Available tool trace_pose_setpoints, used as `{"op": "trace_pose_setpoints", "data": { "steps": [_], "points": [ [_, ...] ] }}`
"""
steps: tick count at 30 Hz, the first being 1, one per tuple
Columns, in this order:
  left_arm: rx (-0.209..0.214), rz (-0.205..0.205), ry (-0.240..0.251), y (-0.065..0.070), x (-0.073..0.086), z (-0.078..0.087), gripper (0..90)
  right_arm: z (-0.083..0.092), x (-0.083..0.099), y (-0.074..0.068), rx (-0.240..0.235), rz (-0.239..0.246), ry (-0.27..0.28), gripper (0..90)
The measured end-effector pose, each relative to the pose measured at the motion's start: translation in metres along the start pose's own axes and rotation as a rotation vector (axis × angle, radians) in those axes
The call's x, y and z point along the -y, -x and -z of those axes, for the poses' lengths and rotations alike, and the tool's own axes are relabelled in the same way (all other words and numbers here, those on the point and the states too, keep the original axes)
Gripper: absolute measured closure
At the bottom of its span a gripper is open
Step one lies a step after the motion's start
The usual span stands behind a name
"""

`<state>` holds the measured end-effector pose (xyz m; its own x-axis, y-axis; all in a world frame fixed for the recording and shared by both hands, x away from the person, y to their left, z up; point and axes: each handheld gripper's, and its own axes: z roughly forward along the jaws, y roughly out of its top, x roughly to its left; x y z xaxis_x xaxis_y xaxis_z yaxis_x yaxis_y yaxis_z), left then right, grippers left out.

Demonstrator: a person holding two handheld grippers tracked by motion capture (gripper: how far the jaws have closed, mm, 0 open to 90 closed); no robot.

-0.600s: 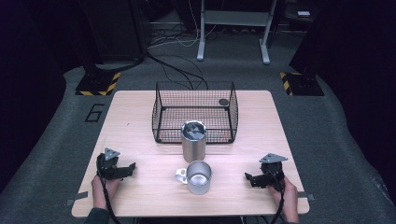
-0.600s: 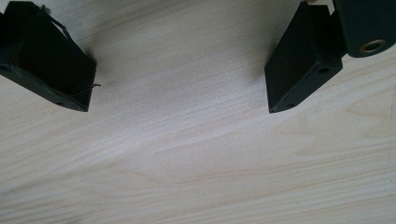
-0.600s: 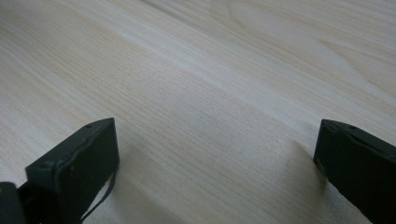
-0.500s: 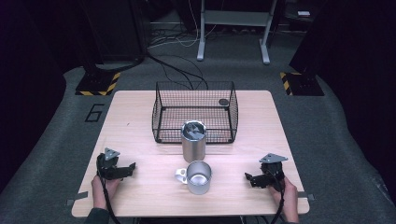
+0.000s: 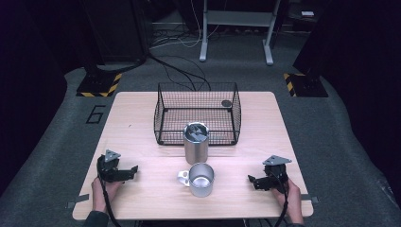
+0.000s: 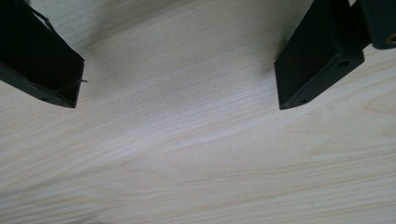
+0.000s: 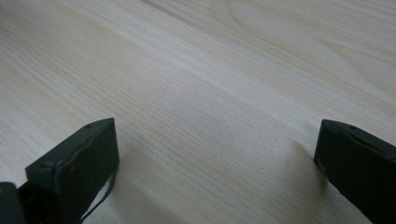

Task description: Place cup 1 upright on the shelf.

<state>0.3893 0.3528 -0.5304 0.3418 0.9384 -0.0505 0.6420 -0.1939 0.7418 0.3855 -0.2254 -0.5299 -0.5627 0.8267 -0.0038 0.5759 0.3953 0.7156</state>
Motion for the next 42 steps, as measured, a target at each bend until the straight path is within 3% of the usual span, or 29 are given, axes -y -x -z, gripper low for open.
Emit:
{"op": "trace_pose_setpoints", "data": {
  "steps": [3,13,16,24,28,32,34,37,42],
  "points": [
    [0.031,0.008,0.040,0.000,0.001,0.002,0.2,0.000,0.000,0.000,0.000,0.000,0.001,0.0],
    [0.097,0.011,0.078,0.009,-0.006,0.011,0.0,0.000,0.000,0.000,0.001,-0.001,0.000,0.0],
    [0.101,-0.025,0.085,0.016,-0.014,0.016,0.0,0.000,0.000,0.000,0.000,0.000,0.000,0.0],
    [0.133,-0.050,0.110,0.028,-0.026,0.027,0.0,0.000,0.000,0.000,0.001,0.000,0.001,0.0],
    [0.173,-0.065,0.119,0.037,-0.037,0.034,0.0,0.000,0.000,0.000,0.001,0.000,0.001,0.0],
    [0.183,-0.082,0.138,0.045,-0.045,0.036,0.0,0.000,0.000,-0.001,0.000,-0.006,-0.004,0.0],
    [0.216,-0.076,0.149,0.050,-0.051,0.037,0.0,0.000,0.001,-0.001,0.001,-0.006,0.002,0.0],
    [0.232,-0.075,0.155,0.054,-0.055,0.037,0.0,0.000,0.001,-0.001,0.001,-0.006,0.001,0.0],
    [0.272,-0.106,0.163,0.067,-0.069,0.036,0.0,0.001,0.000,0.000,0.001,0.000,-0.005,0.0]
  ]
}}
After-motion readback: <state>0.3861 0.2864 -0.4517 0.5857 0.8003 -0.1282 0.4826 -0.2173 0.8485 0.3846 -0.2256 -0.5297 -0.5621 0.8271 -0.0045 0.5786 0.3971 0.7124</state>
